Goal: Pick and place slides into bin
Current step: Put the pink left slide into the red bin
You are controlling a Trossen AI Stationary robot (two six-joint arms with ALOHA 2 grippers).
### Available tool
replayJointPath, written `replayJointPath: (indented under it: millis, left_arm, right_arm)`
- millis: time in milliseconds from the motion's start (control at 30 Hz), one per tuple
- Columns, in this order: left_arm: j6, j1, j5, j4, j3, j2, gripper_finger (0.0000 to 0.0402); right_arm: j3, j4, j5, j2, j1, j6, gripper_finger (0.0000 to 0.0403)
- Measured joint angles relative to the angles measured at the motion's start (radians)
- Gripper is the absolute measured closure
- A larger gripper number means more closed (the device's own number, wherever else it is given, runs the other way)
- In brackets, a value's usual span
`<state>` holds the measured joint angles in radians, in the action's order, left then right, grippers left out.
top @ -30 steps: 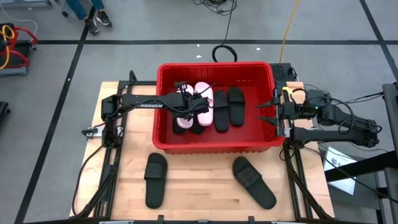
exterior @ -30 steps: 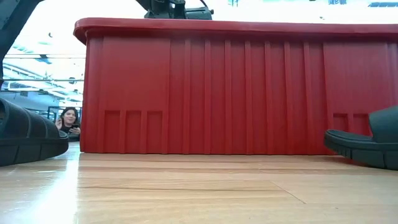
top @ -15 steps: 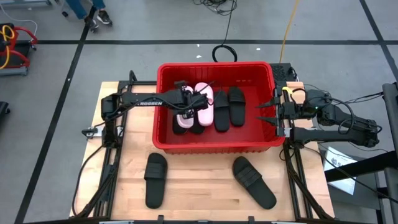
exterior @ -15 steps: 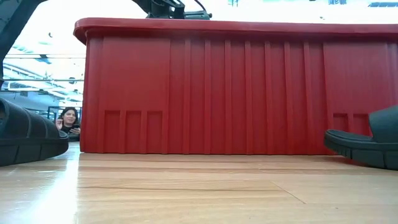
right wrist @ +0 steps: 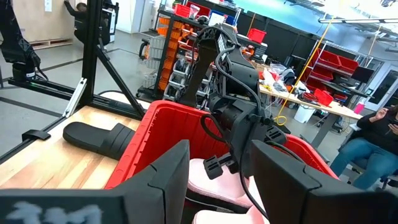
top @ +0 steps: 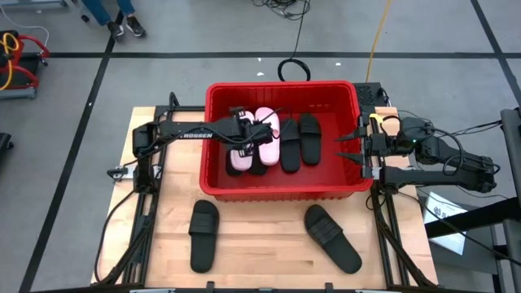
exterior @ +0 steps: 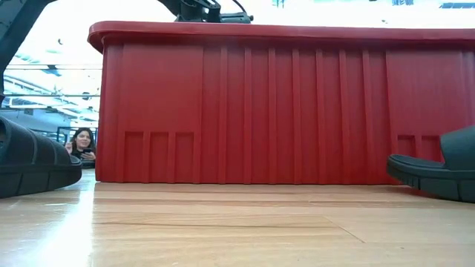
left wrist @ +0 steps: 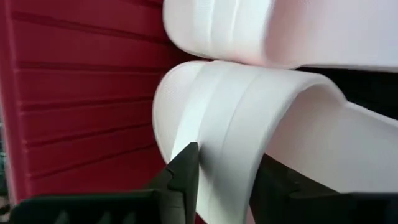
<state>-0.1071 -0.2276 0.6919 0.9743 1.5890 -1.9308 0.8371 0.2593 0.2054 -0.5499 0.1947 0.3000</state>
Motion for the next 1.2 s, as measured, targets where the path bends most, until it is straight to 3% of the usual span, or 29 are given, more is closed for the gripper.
replayJointPath:
  millis: [233, 833, 1100, 1200]
  left_arm:
    - [0.016, 0.007, -0.065, 0.004, 0.0, 0.0, 0.0283]
    - [-0.177, 0.005, -0.009, 0.018, 0.0, 0.002, 0.0284]
    - [-0.172, 0.002, -0.026, 0.027, 0.024, 0.002, 0.0284]
    - [-0.179, 0.004, -0.078, 0.029, 0.056, 0.004, 0.0284]
  right_arm:
    - [0.0, 0.0, 0.0, 0.0, 0.0, 0.0, 0.0243]
    - [0.0, 0.0, -0.074, 0.0, 0.0, 0.0, 0.0243]
    - [0.0, 0.0, -0.074, 0.0, 0.0, 0.0, 0.0243]
    - [0.0, 0.0, -0.074, 0.0, 0.0, 0.0, 0.0243]
